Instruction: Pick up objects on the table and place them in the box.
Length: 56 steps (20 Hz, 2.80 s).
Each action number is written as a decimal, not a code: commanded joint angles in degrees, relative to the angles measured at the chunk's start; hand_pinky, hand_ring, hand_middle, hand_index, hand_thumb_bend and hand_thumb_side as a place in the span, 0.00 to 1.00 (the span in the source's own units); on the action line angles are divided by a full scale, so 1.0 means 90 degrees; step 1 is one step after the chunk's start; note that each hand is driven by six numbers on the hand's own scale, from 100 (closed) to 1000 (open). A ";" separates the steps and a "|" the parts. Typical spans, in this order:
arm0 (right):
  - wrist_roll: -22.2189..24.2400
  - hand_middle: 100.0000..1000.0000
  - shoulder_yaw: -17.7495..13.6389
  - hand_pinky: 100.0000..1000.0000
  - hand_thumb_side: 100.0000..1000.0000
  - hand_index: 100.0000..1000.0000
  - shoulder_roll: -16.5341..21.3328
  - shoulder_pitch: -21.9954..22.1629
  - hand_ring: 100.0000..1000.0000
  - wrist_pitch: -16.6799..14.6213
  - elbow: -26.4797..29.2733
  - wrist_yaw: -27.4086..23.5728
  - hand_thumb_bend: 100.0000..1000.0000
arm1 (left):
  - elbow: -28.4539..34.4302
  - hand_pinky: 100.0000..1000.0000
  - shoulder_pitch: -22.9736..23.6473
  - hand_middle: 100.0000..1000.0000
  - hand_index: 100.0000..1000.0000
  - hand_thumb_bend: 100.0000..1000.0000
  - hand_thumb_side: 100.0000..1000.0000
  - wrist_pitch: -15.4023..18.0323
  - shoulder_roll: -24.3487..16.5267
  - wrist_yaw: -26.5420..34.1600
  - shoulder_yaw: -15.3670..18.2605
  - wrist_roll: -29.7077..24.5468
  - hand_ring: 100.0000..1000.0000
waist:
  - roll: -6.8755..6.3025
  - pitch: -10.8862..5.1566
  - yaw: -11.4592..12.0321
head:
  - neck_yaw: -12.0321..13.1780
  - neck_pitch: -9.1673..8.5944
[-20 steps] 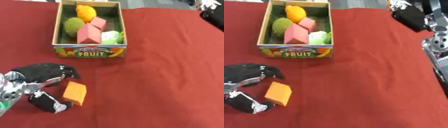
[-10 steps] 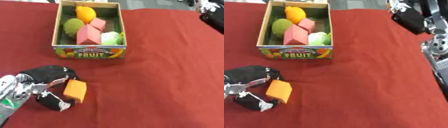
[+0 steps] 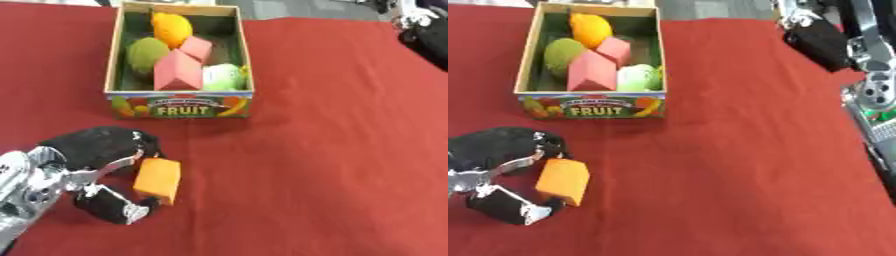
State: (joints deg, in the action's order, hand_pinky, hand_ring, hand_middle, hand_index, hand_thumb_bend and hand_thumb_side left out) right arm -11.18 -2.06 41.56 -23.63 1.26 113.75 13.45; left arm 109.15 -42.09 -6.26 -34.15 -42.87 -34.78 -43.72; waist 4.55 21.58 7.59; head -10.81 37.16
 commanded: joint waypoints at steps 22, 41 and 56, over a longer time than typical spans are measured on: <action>-0.0004 0.70 -0.0075 0.82 0.63 0.84 0.0146 0.0011 0.81 -0.0023 0.0093 -0.0055 0.00 | 0.0605 0.89 -0.0449 0.88 0.93 0.39 0.39 0.0707 -0.0271 0.0626 0.0256 -0.0893 0.91 | -0.0048 -0.0086 -0.0002 | -0.0096 -0.0098; 0.0038 0.69 -0.0033 0.82 0.67 0.84 0.0045 0.0048 0.81 -0.0010 0.0093 -0.0089 0.00 | -0.0169 0.88 -0.0450 0.85 0.93 0.31 0.32 0.0311 0.0278 0.0005 0.0105 -0.0916 0.91 | -0.0010 -0.0045 -0.0054 | -0.0088 -0.0120; 0.0053 0.69 -0.0026 0.82 0.68 0.84 -0.0014 0.0045 0.81 0.0006 0.0093 -0.0101 0.00 | -0.0908 0.85 -0.0381 0.82 0.90 0.20 0.05 0.0580 0.0527 -0.0174 0.0015 -0.0916 0.87 | 0.0037 -0.0013 -0.0077 | -0.0073 -0.0139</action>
State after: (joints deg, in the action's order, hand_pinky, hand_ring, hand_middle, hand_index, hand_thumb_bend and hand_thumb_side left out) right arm -10.80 -1.72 40.50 -22.69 1.29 113.75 12.94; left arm 100.93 -44.91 -1.38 -29.38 -44.43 -34.95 -51.99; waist 4.56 21.77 7.05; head -11.50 36.65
